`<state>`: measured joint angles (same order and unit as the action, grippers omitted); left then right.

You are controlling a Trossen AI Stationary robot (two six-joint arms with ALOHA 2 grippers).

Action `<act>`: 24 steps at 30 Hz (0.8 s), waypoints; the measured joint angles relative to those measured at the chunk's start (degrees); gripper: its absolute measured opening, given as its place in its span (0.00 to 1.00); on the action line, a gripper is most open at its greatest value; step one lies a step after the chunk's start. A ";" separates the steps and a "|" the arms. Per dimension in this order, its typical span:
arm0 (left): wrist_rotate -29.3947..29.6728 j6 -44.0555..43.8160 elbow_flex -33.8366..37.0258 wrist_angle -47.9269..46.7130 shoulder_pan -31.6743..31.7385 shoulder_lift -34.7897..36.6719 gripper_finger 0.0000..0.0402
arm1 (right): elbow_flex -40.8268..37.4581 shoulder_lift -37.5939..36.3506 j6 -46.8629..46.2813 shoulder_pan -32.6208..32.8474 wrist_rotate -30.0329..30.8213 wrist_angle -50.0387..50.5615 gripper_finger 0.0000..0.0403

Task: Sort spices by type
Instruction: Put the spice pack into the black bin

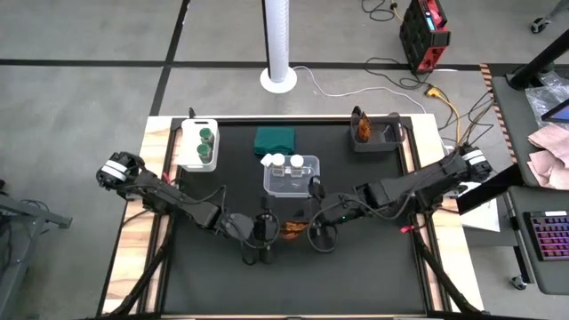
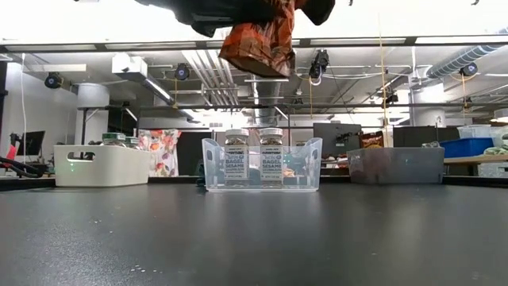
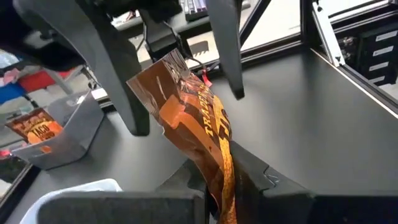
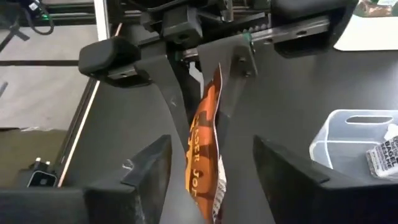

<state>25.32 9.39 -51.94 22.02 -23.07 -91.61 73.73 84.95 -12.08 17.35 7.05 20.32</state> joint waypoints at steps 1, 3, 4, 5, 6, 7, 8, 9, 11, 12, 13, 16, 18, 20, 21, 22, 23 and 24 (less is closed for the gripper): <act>0.00 0.32 0.00 0.36 0.00 0.00 0.05 | 0.00 0.00 0.09 -0.05 -0.13 -0.04 0.52; -0.07 0.80 0.00 0.68 -0.02 0.00 0.05 | 0.00 0.24 0.34 -0.19 -1.19 -0.09 0.47; -0.41 0.88 0.00 1.09 -0.02 -0.02 0.05 | 0.00 0.27 0.48 -0.23 -1.89 0.03 0.44; -0.63 1.06 0.00 1.43 -0.02 -0.02 0.05 | 0.00 0.31 0.51 -0.25 -2.46 0.09 0.40; -0.63 1.21 -0.02 1.62 -0.02 -0.02 0.05 | 0.00 0.39 0.57 -0.27 -2.86 0.01 0.36; -0.63 1.30 -0.21 1.57 -0.04 -0.02 0.05 | 0.00 0.39 0.83 -0.27 -2.80 -0.08 0.30; -0.63 1.45 -0.44 1.44 -0.04 -0.02 0.05 | 0.00 0.39 1.38 -0.27 -2.81 -0.05 0.24; -0.63 1.50 -0.70 0.99 -0.04 -0.02 0.05 | 0.00 0.41 2.05 -0.27 -2.83 -0.04 0.18; -0.63 1.37 -0.86 0.93 -0.04 -0.02 0.05 | 0.00 0.44 3.98 -0.24 -2.95 -0.05 0.07; -0.75 0.98 -0.88 0.96 -0.04 -0.02 0.05 | 0.00 0.41 4.33 -0.22 -2.85 -0.04 0.05; -0.74 0.61 -0.90 0.96 -0.04 -0.02 0.05 | 0.00 0.39 4.43 -0.23 -2.87 -0.07 0.04; -0.74 0.00 -0.90 0.92 -0.04 -0.02 0.09 | 0.00 0.35 5.31 -0.24 -2.80 -0.04 0.03; -0.74 -0.03 -0.90 0.49 -0.04 -0.02 0.11 | 0.00 0.23 5.70 -0.24 -2.75 -0.01 0.02; -0.74 -0.03 -0.90 0.11 -0.04 -0.02 0.13 | 0.00 0.12 5.69 -0.24 -2.75 0.02 0.02; -0.74 -0.03 -0.91 0.02 -0.04 -0.02 0.14 | 0.00 0.04 5.69 -0.24 -2.75 0.02 0.02; -0.74 -0.05 -0.90 0.00 -0.04 -0.02 0.15 | 0.00 -0.09 5.69 -0.24 -2.75 0.02 0.02; -0.74 -0.22 -0.90 -0.02 -0.04 -0.02 0.15 | 0.00 -0.11 5.69 -0.24 -2.73 0.00 0.02; -0.74 -0.50 -0.90 -0.06 -0.04 -0.02 0.16 | 0.00 -0.24 5.69 -0.24 -2.75 0.00 0.02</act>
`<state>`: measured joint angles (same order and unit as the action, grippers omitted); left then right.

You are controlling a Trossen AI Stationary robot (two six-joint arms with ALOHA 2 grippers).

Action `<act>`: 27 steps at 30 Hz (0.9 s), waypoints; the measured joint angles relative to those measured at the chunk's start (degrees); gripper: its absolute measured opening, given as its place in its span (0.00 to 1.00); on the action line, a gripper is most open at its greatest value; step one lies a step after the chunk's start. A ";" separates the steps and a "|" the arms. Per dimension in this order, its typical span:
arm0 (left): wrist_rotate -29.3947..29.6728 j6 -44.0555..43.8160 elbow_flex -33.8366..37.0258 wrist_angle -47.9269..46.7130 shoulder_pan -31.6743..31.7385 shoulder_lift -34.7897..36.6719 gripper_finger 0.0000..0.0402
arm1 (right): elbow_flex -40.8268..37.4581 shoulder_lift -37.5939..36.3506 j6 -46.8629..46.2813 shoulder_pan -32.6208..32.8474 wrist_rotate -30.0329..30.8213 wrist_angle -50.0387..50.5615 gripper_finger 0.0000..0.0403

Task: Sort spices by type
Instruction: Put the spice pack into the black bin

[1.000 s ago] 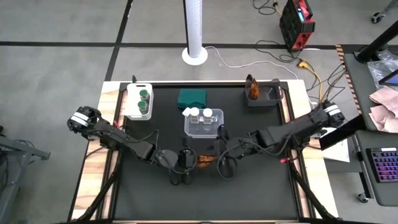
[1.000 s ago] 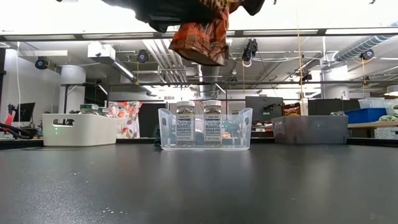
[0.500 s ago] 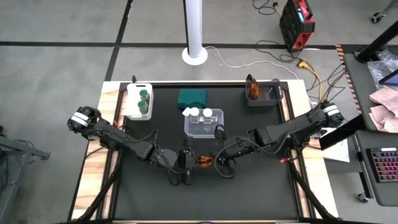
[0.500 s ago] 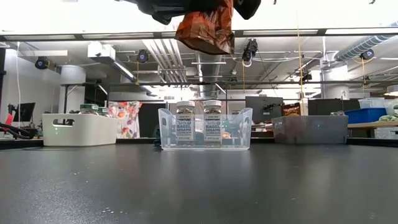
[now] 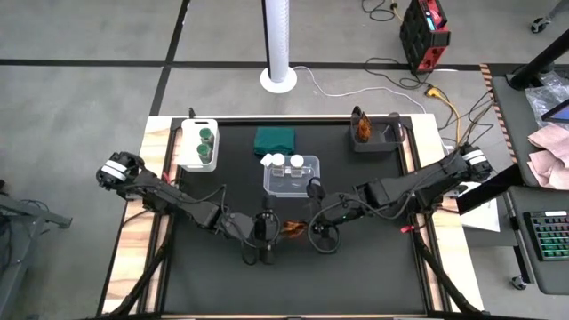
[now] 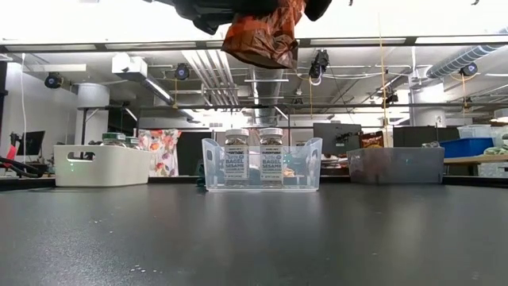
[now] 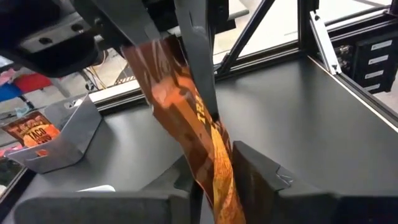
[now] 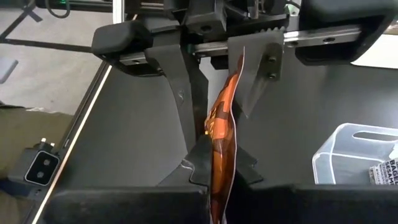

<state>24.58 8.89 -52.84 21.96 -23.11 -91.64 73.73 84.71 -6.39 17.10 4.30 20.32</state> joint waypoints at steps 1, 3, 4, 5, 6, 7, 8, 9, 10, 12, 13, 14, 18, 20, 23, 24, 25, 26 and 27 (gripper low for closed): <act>-0.02 -0.26 -0.01 -0.04 0.00 0.00 0.17 | 0.00 -0.09 0.00 0.00 0.02 0.02 0.02; -0.06 -0.40 -0.01 -0.26 0.00 0.00 0.19 | 0.00 -0.16 0.00 0.00 0.02 0.00 0.02; -0.05 -0.42 -0.02 -0.56 0.00 0.00 0.20 | 0.00 -0.24 0.00 0.00 0.01 0.01 0.02; -0.07 -0.43 -0.02 -0.96 0.00 0.00 0.20 | 0.00 -0.33 0.00 0.00 0.00 0.03 0.02; -0.06 -0.60 -0.02 -1.43 0.00 0.00 0.21 | 0.00 -0.50 0.00 0.00 0.00 0.08 0.02; -0.04 -0.75 -0.02 -1.91 0.00 0.00 0.22 | 0.00 -0.63 0.00 0.00 0.01 0.11 0.02; -0.04 -0.92 -0.02 -2.39 0.00 0.00 0.22 | 0.00 -0.81 0.00 0.00 0.00 0.14 0.02; -0.04 -0.97 -0.02 -2.66 0.00 0.00 0.22 | 0.00 -1.00 0.00 0.00 0.00 0.22 0.02; -0.05 -1.05 -0.02 -2.95 0.00 0.00 0.23 | 0.00 -1.10 -0.02 0.00 0.00 0.26 0.02; -0.06 -1.42 -0.02 -3.49 0.02 0.00 0.22 | 0.00 -1.40 -0.02 0.00 0.00 0.37 0.02; -0.04 -1.45 -0.02 -3.63 0.02 0.00 0.22 | 0.00 -1.47 -0.01 0.00 0.00 0.39 0.02; -0.02 -1.42 -0.02 -3.79 0.02 0.00 0.20 | 0.00 -1.53 -0.02 0.00 0.00 0.39 0.02; -0.02 -1.24 -0.06 -4.12 0.02 0.00 0.10 | -0.01 -1.64 -0.02 0.00 -0.02 0.39 0.02; -0.02 -1.65 -0.08 -4.36 0.02 0.02 0.06 | -0.02 -1.67 -0.13 0.00 -0.02 0.42 0.02; 0.00 -3.17 -0.09 -4.62 0.02 0.02 0.06 | -0.02 -1.67 -0.13 0.00 0.00 0.44 0.02; 0.00 -3.83 -0.09 -4.72 0.02 0.02 0.08 | -0.02 -1.67 -0.17 0.00 0.00 0.42 0.02; 0.02 -4.20 -0.13 -5.03 0.02 0.07 0.10 | -0.02 -1.67 -0.20 0.00 0.01 0.44 0.02; 0.02 -4.70 -0.13 -5.44 0.02 0.07 0.14 | -0.02 -1.67 -0.23 0.00 0.02 0.45 0.02; 0.02 -5.03 -0.13 -5.87 0.02 0.07 0.18 | -0.02 -1.70 -0.29 0.00 0.04 0.46 0.02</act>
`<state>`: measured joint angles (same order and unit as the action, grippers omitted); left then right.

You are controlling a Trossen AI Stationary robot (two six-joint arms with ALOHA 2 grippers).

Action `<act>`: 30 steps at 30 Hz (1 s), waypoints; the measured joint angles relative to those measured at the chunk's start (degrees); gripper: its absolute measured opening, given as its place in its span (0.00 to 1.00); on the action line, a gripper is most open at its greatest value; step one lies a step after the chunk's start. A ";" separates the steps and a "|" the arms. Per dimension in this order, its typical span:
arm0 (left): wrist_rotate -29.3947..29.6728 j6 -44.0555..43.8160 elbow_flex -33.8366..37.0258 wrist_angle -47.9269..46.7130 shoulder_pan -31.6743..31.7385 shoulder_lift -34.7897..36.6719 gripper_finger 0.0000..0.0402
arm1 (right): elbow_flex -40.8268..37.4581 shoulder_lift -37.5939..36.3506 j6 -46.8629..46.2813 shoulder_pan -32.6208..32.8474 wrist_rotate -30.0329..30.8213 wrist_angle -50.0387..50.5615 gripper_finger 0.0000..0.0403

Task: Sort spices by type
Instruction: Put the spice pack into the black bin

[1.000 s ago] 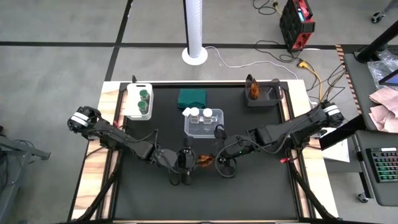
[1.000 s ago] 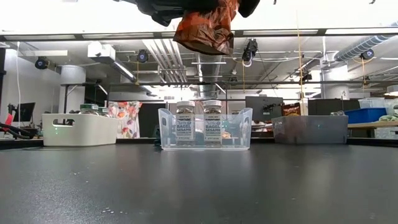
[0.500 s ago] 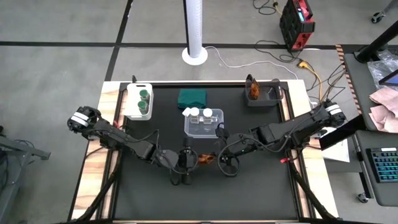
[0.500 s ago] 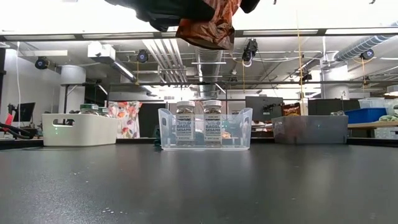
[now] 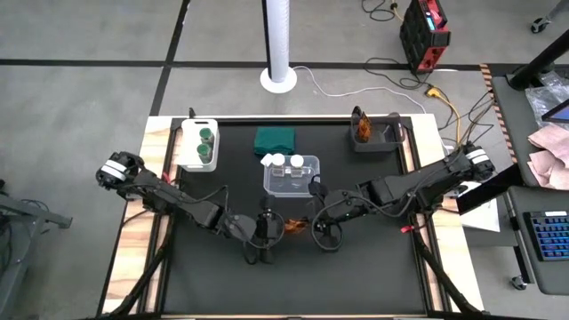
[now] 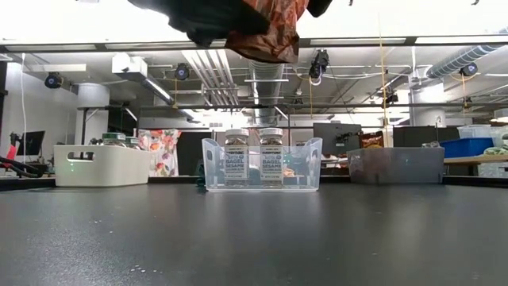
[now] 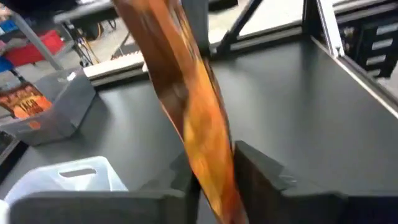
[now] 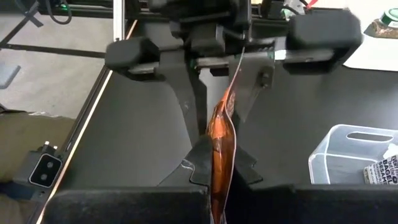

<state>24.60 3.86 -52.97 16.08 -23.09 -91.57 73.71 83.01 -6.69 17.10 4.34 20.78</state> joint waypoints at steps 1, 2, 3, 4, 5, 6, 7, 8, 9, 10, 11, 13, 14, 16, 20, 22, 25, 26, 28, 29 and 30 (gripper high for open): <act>-0.01 -0.30 0.04 -0.63 -0.02 0.00 0.21 | 0.00 -0.08 -0.01 0.00 0.00 0.00 0.02; -0.03 -0.63 0.08 -1.28 -0.02 0.00 0.25 | 0.00 -0.11 -0.01 0.00 0.00 -0.05 0.02; -0.05 -1.05 0.09 -2.03 -0.02 0.00 0.28 | 0.00 -0.19 -0.03 0.00 0.00 -0.18 0.02; -0.07 -1.46 0.14 -2.90 -0.02 -0.03 0.30 | 0.00 -0.25 -0.09 0.00 0.01 -0.42 0.02; -0.08 -1.65 0.15 -3.82 -0.02 -0.09 0.33 | 0.02 -0.30 -0.12 0.00 0.00 -0.50 0.02; -0.07 -1.99 0.17 -4.62 -0.02 -0.11 0.34 | 0.02 -0.36 -0.12 0.00 0.00 -0.48 0.02; -0.07 -2.32 0.17 -5.32 -0.02 -0.11 0.35 | 0.02 -0.40 -0.14 0.00 -0.02 -0.44 0.02; -0.07 -2.76 0.17 -5.94 -0.02 -0.11 0.36 | 0.02 -0.40 -0.14 0.00 -0.02 -0.42 0.02; -0.04 -3.25 0.17 -6.83 -0.02 -0.11 0.35 | 0.02 -0.46 -0.17 0.00 0.00 -0.33 0.02; 0.15 -3.77 0.17 -7.97 -0.02 -0.11 0.34 | 0.02 -0.57 -0.17 0.00 -0.01 -0.23 0.02; 0.33 -4.36 0.17 -9.09 -0.02 -0.11 0.32 | 0.02 -0.79 -0.27 0.00 0.01 -0.17 0.02; 0.32 -5.90 0.17 -11.05 -0.04 -0.11 0.28 | 0.02 -1.36 -1.15 -0.09 0.79 0.21 0.02; 0.32 -6.74 0.17 -12.16 -0.13 -0.11 0.26 | 0.02 -1.86 -1.66 -0.34 1.76 1.00 0.02; 0.33 -8.33 0.17 -14.82 -0.14 -0.11 0.22 | 0.02 -3.05 -3.89 -1.45 5.12 4.26 0.02; 0.42 -10.89 0.17 -18.94 -0.17 -0.01 0.18 | 2.51 -6.21 -8.27 -6.13 14.86 18.46 0.02; 0.42 -11.38 0.20 -19.46 -0.17 0.10 0.17 | 4.07 -7.44 -9.96 -8.97 20.26 24.84 0.02; 0.56 -11.20 0.20 -18.84 -0.17 0.55 0.16 | 5.04 -9.73 -10.00 -14.19 23.76 27.34 0.02; 0.97 -10.84 0.18 -18.63 -0.17 0.65 0.16 | 5.07 -10.65 -9.68 -16.39 23.81 27.36 0.02; 2.44 -10.18 0.09 -18.93 -0.24 0.70 0.16 | 5.01 -12.06 -9.24 -21.43 23.99 27.67 0.02; 3.56 -9.80 -0.19 -19.04 -0.24 0.72 0.16 | 4.91 -12.67 -9.23 -24.19 24.19 28.10 0.02; 4.68 -9.30 -0.50 -19.10 -0.24 0.78 0.16 | 4.65 -13.01 -9.22 -27.03 24.22 28.69 0.02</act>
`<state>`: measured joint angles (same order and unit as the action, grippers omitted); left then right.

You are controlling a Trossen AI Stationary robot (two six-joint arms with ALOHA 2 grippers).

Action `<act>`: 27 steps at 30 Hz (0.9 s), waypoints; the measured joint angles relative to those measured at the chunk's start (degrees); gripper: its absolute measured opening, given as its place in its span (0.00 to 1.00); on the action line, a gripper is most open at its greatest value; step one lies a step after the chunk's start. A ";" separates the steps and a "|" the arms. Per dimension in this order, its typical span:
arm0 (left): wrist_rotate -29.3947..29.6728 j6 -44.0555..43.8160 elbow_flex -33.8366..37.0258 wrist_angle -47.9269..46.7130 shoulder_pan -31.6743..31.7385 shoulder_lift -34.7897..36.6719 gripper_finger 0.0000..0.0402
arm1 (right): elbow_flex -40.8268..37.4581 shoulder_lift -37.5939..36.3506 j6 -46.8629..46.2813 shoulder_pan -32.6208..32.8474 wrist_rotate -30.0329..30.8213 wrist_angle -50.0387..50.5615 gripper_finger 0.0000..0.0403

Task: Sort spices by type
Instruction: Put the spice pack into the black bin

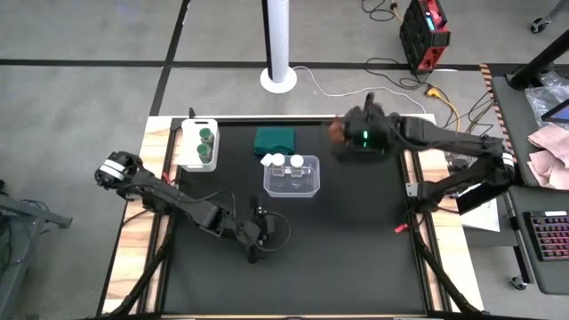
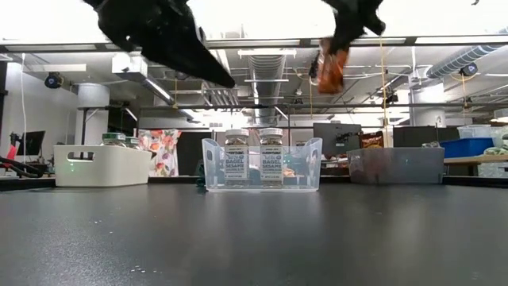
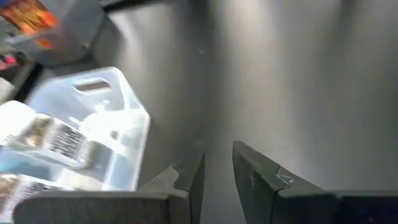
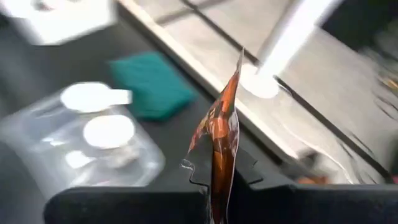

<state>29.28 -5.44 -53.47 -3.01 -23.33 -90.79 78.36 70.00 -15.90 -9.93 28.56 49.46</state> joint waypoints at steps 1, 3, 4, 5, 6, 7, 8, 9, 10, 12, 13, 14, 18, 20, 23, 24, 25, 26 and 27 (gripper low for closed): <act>0.80 0.44 -0.26 0.15 0.00 0.11 0.16 | -0.30 -0.23 0.00 -2.76 0.00 0.58 0.02; 2.23 1.53 -0.77 0.03 0.00 0.20 0.16 | -1.06 -0.31 -0.02 -8.15 -0.02 1.54 0.02; 2.83 2.00 -0.99 -0.24 0.00 0.20 0.16 | -1.59 -0.31 -0.02 -10.67 -0.02 1.94 0.02; 3.02 2.31 -1.19 -0.72 0.00 0.20 0.16 | -2.19 -0.33 -0.04 -13.00 -0.05 2.07 0.02; 3.21 2.50 -1.33 -1.09 0.00 0.21 0.16 | -2.73 -0.44 -0.04 -14.98 -0.04 2.00 0.02; 3.24 2.55 -1.49 -1.55 0.00 0.30 0.16 | -3.20 -0.56 0.07 -16.63 0.04 2.01 0.02; 3.25 2.54 -1.67 -2.27 0.00 0.44 0.16 | -3.56 -0.80 0.32 -17.88 0.22 2.10 0.02; 3.25 2.27 -1.81 -3.40 -0.03 0.71 0.16 | -3.74 -1.05 0.35 -18.88 0.64 2.11 0.02; 3.34 1.90 -1.95 -4.56 -0.09 1.01 0.16 | -3.79 -1.39 0.35 -19.52 1.78 2.09 0.02; 3.88 1.36 -1.99 -5.80 -0.20 1.82 0.16 | -3.86 -2.09 0.35 -20.14 5.85 2.33 0.02; 4.53 1.18 -1.99 -6.51 -0.25 2.39 0.16 | -3.86 -2.38 0.12 -20.23 8.15 2.67 0.02; 5.37 1.13 -1.99 -6.99 -0.26 2.98 0.16 | -3.86 -2.59 -0.19 -20.25 9.89 3.18 0.02; 8.87 0.45 -1.99 -8.36 -0.26 5.88 0.16 | -3.95 -2.74 -2.46 -20.80 12.74 7.49 0.02; 9.99 0.41 -1.95 -8.60 -0.26 7.84 0.16 | -4.59 -2.82 -4.01 -21.05 13.74 9.77 0.02; 10.41 0.41 -1.95 -8.63 -0.29 11.10 0.16 | -6.92 -4.30 -4.25 -21.60 13.22 9.94 0.02; 10.40 0.40 -1.95 -8.80 -0.33 12.22 0.16 | -7.81 -5.22 -4.21 -21.60 13.07 9.54 0.02; 10.40 0.40 -1.95 -8.98 -0.43 13.26 0.16 | -8.88 -6.31 -4.36 -21.63 13.07 8.89 0.02; 10.52 0.40 -1.95 -9.05 -0.60 14.35 0.16 | -10.00 -7.39 -4.59 -21.71 13.11 8.25 0.02; 10.78 0.41 -1.95 -9.18 -0.79 15.38 0.16 | -11.34 -8.73 -4.63 -21.73 13.38 7.50 0.02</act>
<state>40.06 -5.03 -55.42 -12.19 -24.13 -75.41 67.02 61.27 -20.53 -31.66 41.93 56.97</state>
